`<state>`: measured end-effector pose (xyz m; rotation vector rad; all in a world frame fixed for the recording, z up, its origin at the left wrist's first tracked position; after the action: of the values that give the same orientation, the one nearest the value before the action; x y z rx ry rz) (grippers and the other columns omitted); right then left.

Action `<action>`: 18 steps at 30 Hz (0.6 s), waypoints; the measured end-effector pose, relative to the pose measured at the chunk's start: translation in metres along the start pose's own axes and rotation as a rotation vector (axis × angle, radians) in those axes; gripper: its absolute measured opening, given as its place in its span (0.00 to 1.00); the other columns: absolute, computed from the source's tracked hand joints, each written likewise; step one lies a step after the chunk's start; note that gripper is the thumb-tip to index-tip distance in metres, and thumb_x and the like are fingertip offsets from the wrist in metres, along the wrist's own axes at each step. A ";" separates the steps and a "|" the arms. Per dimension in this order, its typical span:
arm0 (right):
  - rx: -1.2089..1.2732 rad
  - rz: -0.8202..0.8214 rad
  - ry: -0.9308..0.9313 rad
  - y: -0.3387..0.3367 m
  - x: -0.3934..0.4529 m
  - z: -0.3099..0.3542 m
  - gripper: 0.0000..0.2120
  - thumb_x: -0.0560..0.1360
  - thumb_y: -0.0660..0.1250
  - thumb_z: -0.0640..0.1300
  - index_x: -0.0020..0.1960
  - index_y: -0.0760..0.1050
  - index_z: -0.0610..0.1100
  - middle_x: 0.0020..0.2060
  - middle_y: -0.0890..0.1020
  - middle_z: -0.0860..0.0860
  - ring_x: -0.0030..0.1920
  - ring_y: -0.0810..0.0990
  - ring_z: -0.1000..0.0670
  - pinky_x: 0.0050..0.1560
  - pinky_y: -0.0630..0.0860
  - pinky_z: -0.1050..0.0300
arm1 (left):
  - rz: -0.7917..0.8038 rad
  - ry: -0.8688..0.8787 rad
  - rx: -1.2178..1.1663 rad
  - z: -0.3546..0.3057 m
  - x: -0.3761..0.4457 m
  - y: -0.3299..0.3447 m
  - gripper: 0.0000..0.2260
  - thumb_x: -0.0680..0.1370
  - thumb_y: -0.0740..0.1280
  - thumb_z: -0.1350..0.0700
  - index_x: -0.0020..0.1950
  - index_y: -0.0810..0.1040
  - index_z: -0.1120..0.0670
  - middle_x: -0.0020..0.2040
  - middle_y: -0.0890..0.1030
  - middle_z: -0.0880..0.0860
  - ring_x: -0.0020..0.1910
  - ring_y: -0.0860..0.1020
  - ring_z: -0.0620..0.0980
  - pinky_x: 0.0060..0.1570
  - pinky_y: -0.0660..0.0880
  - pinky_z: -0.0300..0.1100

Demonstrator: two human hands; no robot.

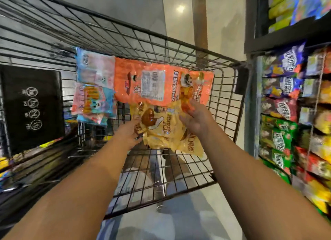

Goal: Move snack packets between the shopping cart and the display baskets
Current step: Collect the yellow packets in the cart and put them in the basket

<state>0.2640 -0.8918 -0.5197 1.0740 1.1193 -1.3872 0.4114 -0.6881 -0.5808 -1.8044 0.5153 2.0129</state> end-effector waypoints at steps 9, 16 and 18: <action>0.302 -0.141 0.057 -0.007 0.018 -0.001 0.13 0.80 0.74 0.45 0.63 0.82 0.43 0.42 0.81 0.49 0.39 0.74 0.54 0.36 0.72 0.63 | 0.002 -0.093 -0.389 0.001 -0.001 -0.009 0.03 0.81 0.69 0.58 0.55 0.80 0.54 0.55 0.83 0.57 0.53 0.81 0.55 0.52 0.80 0.47; 0.383 -0.094 0.029 0.014 0.004 0.002 0.06 0.83 0.70 0.46 0.48 0.78 0.46 0.29 0.75 0.52 0.28 0.71 0.56 0.29 0.66 0.66 | 0.078 -0.059 -0.312 -0.002 -0.050 -0.011 0.05 0.80 0.70 0.60 0.55 0.81 0.55 0.53 0.85 0.57 0.56 0.82 0.56 0.48 0.79 0.50; 0.343 -0.085 -0.006 0.019 -0.009 0.005 0.04 0.81 0.72 0.43 0.51 0.80 0.43 0.31 0.78 0.50 0.30 0.73 0.55 0.28 0.71 0.64 | 0.137 -0.024 -0.298 -0.003 -0.069 -0.004 0.07 0.80 0.69 0.63 0.58 0.81 0.58 0.54 0.86 0.59 0.56 0.82 0.57 0.47 0.81 0.51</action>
<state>0.2835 -0.8966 -0.5114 1.2737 0.9516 -1.6912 0.4222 -0.6889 -0.5129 -1.9576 0.3547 2.3040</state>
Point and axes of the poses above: each hand's wrist, its own x-axis towards the middle knuckle, its own y-axis out of the palm, z = x × y, the point moved 7 cm from there along x, towards the middle knuckle
